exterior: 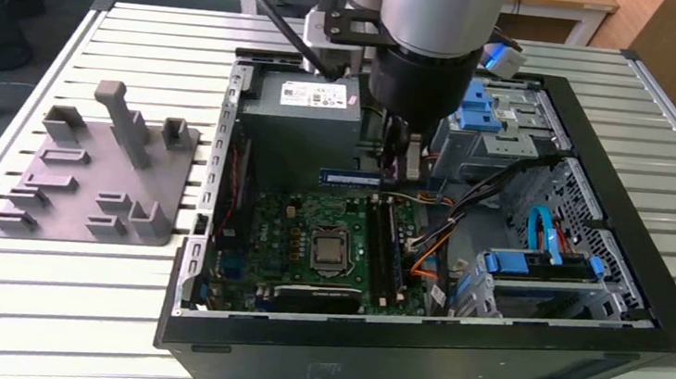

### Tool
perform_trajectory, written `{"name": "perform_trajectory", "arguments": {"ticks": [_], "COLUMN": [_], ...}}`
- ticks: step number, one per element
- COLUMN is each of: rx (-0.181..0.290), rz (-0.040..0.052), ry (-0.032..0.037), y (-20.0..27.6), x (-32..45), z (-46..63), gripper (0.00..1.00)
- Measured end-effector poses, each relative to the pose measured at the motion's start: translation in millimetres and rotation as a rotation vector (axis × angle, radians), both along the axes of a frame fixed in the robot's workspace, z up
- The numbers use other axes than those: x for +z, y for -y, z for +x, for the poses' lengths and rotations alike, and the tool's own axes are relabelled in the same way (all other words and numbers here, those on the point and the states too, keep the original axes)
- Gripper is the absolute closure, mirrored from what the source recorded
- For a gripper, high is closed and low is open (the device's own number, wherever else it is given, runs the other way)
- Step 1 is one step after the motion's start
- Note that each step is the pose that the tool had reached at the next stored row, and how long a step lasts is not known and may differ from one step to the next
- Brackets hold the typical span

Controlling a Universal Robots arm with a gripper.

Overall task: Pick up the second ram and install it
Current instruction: 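Pick up the second ram and move it above second insertion slot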

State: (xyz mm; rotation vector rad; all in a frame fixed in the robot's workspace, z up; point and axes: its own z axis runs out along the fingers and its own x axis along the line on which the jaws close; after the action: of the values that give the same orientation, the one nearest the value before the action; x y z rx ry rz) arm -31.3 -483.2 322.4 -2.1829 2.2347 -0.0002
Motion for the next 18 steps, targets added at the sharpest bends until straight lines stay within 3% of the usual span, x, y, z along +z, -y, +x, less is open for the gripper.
{"name": "perform_trajectory", "arguments": {"ticks": [13, 18], "rx": [0.0, 0.0], "rz": [-0.0001, -0.0002], "ry": [-0.0001, -0.0001], "y": [3.4, 3.4], "x": [-23.6, -25.2], "z": [0.1, 0.1], "gripper": [0.86, 0.86]}}
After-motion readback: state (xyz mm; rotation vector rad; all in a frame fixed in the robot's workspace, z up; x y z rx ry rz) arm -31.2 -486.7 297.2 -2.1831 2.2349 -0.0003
